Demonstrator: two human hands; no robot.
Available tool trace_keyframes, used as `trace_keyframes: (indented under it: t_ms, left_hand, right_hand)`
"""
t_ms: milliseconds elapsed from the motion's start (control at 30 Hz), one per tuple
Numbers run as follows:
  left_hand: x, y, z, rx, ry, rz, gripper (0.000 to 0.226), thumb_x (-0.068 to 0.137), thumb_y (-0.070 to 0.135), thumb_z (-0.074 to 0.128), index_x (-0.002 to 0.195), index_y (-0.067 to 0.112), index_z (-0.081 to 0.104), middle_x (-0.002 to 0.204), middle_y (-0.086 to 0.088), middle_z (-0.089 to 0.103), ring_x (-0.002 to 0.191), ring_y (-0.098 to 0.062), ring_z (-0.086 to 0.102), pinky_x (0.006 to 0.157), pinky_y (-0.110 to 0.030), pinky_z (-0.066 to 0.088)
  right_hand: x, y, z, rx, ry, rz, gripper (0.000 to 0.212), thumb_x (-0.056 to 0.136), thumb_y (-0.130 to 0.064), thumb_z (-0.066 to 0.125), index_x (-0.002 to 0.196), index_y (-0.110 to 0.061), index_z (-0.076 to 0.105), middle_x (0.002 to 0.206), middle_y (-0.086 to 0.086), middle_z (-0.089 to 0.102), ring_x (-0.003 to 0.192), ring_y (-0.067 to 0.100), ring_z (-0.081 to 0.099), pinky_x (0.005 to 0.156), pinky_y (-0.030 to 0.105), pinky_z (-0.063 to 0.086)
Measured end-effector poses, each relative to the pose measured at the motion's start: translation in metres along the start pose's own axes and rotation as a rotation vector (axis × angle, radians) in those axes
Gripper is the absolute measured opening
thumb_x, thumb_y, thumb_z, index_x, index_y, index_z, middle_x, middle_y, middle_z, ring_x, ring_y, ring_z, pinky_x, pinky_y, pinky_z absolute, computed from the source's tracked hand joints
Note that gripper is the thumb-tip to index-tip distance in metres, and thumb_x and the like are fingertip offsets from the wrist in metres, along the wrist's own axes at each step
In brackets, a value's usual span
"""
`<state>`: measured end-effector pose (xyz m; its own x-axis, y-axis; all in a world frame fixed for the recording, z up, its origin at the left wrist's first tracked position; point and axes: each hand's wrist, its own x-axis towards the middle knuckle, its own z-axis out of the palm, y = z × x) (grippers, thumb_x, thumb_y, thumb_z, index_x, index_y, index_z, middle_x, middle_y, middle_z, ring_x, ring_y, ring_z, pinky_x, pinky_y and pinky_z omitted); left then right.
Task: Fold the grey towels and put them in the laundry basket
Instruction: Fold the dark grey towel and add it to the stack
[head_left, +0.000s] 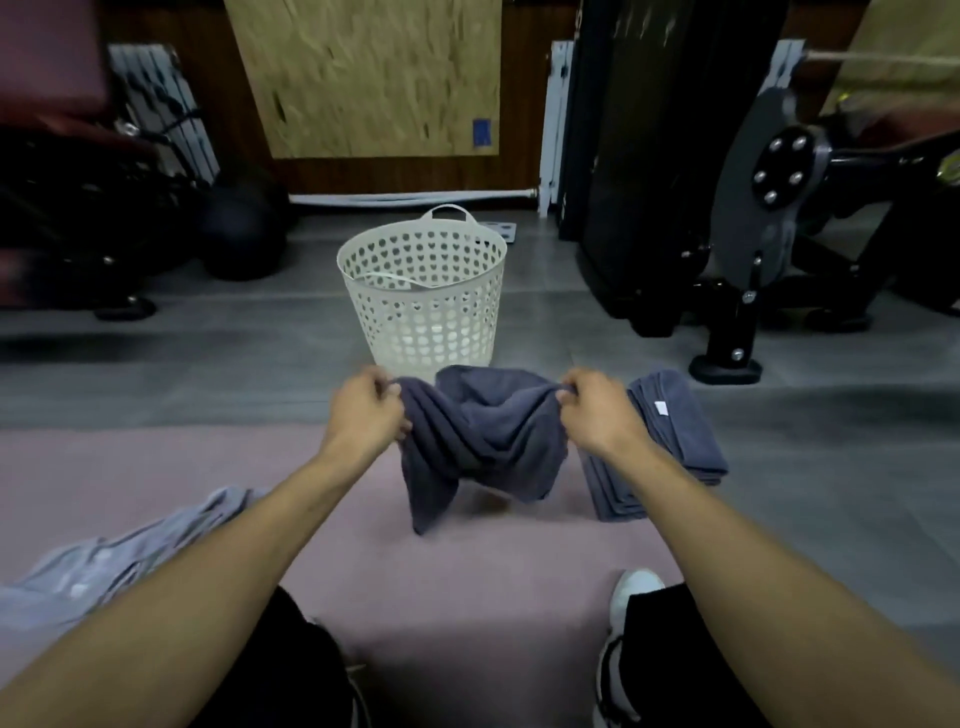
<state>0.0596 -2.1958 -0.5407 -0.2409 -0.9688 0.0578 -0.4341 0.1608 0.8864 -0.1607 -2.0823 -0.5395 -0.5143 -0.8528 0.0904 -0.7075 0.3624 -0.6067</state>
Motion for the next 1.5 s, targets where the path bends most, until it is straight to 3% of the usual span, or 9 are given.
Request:
trace_keyframes:
  t_ms: [100,233,367,567,700,800,1067,1300,1500]
  left_hand:
    - [-0.002,0.009,-0.014,-0.142,0.082,0.038,0.02,0.102,0.015,0.036,0.085,0.021,0.044,0.06,-0.013,0.063,0.052,-0.023,0.065,0.055,-0.034,0.057]
    - [-0.01,0.008,-0.016,-0.161,0.094,-0.053,0.016,0.101,0.015,0.037,0.089,0.014,0.047,0.053,-0.011,0.06,0.045,-0.023,0.059,0.05,-0.033,0.053]
    - [-0.01,0.01,-0.023,-0.071,0.215,0.035,0.015,0.095,0.016,0.04,0.085,0.014,0.051,0.062,-0.008,0.055,0.05,-0.023,0.052,0.047,-0.027,0.04]
    - [0.014,-0.021,-0.004,0.279,-0.06,-0.171,0.019,0.089,0.01,0.042,0.076,0.006,0.056,0.054,-0.014,0.061,0.043,-0.024,0.06,0.045,-0.025,0.048]
    - [0.061,-0.046,0.015,0.355,-0.14,-0.163,0.017,0.086,0.007,0.04,0.087,0.003,0.056,0.08,-0.023,0.069,0.072,-0.035,0.069,0.067,-0.041,0.059]
    - [0.1,-0.046,0.021,0.311,-0.096,-0.137,0.016,0.085,0.007,0.041,0.074,0.008,0.053,0.09,-0.025,0.069,0.088,-0.039,0.067,0.079,-0.046,0.057]
    - [0.136,-0.019,0.009,-0.183,0.181,-0.032,0.021,0.094,0.013,0.043,0.075,0.022,0.045,0.074,-0.004,0.057,0.075,-0.029,0.064,0.077,-0.041,0.053]
    - [0.074,-0.147,0.027,-0.058,0.092,-0.2,0.018,0.089,0.011,0.047,0.072,0.018,0.047,0.077,-0.014,0.061,0.085,-0.042,0.066,0.079,-0.055,0.055]
    - [-0.034,-0.248,0.027,0.122,0.111,-0.304,0.01,0.091,0.009,0.044,0.087,0.012,0.053,0.085,-0.021,0.063,0.081,-0.037,0.062,0.079,-0.05,0.053]
  right_hand:
    - [-0.007,-0.012,-0.012,0.177,0.198,-0.058,0.015,0.097,-0.017,0.041,0.097,-0.014,0.055,0.094,0.012,0.066,0.095,0.034,0.058,0.077,0.038,0.046]
    - [-0.017,-0.014,-0.01,0.114,0.126,0.004,0.016,0.087,-0.02,0.041,0.087,-0.015,0.056,0.091,0.013,0.067,0.093,0.035,0.061,0.08,0.045,0.053]
    - [-0.024,-0.026,-0.015,0.163,0.301,-0.008,0.013,0.087,-0.022,0.043,0.086,-0.018,0.055,0.086,0.008,0.061,0.085,0.028,0.051,0.074,0.038,0.046]
    - [0.003,-0.008,0.004,-0.045,-0.015,0.19,0.02,0.082,-0.016,0.046,0.078,-0.002,0.059,0.081,0.015,0.063,0.07,0.032,0.057,0.065,0.034,0.05]
    - [0.042,0.002,0.022,0.121,-0.112,0.307,0.022,0.088,-0.01,0.044,0.074,0.001,0.057,0.081,0.021,0.067,0.064,0.035,0.069,0.062,0.045,0.06]
    - [0.074,0.008,0.028,0.164,0.001,0.278,0.018,0.094,-0.012,0.039,0.088,-0.003,0.054,0.097,0.02,0.063,0.076,0.035,0.066,0.067,0.044,0.059]
    - [0.097,-0.014,0.014,0.247,0.364,0.062,0.017,0.096,-0.01,0.04,0.105,-0.008,0.054,0.105,0.015,0.06,0.1,0.029,0.049,0.073,0.029,0.031]
    - [0.022,0.045,0.071,0.229,0.227,0.205,0.029,0.088,0.004,0.044,0.109,-0.004,0.063,0.104,0.019,0.066,0.097,0.032,0.059,0.073,0.027,0.039]
    - [-0.087,0.113,0.133,0.153,0.084,0.473,0.023,0.085,0.002,0.046,0.099,0.0,0.064,0.102,0.024,0.065,0.096,0.04,0.06,0.077,0.035,0.045]
